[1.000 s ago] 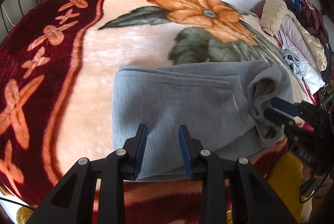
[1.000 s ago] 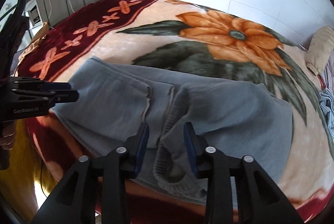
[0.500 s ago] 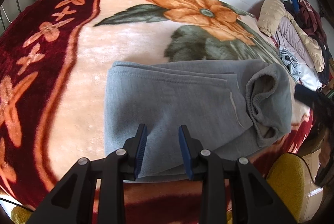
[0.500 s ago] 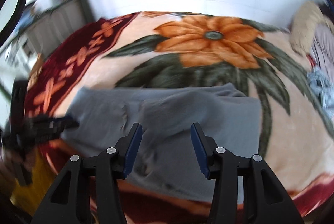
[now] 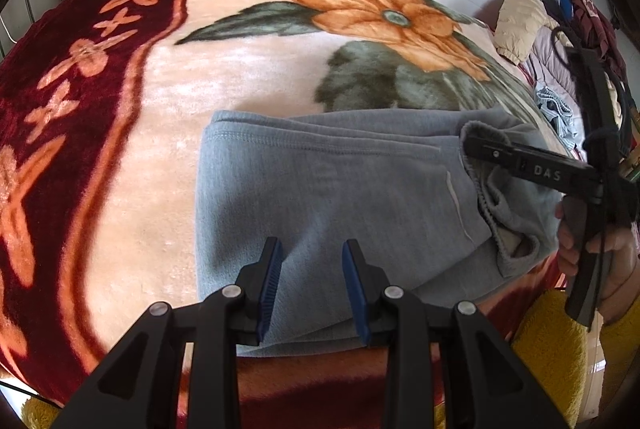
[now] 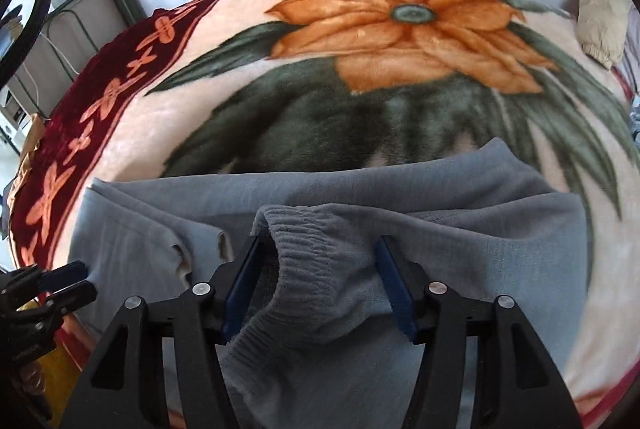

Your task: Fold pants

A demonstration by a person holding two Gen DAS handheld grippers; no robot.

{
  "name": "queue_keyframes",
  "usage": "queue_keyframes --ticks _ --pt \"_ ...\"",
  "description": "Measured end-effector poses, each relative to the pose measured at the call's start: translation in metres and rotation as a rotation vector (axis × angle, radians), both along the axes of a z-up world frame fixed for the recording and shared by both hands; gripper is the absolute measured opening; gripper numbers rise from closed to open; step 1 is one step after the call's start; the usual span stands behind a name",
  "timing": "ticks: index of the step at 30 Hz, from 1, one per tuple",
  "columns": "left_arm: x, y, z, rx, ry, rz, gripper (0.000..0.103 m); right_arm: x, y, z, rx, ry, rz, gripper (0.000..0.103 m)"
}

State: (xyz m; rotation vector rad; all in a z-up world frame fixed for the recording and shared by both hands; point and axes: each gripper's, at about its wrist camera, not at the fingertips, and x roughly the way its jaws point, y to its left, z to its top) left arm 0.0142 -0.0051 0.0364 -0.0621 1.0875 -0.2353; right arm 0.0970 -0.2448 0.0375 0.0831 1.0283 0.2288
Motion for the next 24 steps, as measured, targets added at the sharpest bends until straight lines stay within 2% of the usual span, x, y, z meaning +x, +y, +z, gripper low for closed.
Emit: queue_keyframes --ticks 6,9,14,16,17,18,19,24 --pt "-0.002 0.003 0.002 -0.014 -0.003 0.008 0.033 -0.058 -0.010 0.037 0.050 -0.089 0.047 0.060" --pt "-0.006 0.003 0.005 -0.018 -0.006 0.009 0.033 -0.075 -0.002 0.033 0.022 -0.067 0.102 0.060" --pt "-0.008 0.000 0.004 -0.011 -0.008 0.013 0.033 -0.084 0.017 0.009 -0.083 -0.030 0.171 0.059" --pt "-0.008 -0.002 0.002 -0.007 -0.003 0.020 0.033 -0.079 0.024 0.000 -0.108 -0.033 0.181 0.054" --pt "-0.008 -0.002 0.002 -0.005 -0.002 0.020 0.033 -0.077 0.026 -0.003 -0.119 -0.036 0.180 0.042" --pt "-0.008 -0.004 0.002 0.003 -0.002 0.017 0.033 -0.074 0.027 -0.005 -0.109 -0.039 0.183 0.020" --pt "-0.009 -0.005 0.002 0.009 -0.003 0.014 0.033 -0.073 0.026 -0.006 -0.088 -0.038 0.180 0.014" --pt "-0.010 -0.004 0.004 0.023 -0.006 0.009 0.033 -0.098 0.018 0.026 -0.045 -0.153 0.174 0.010"
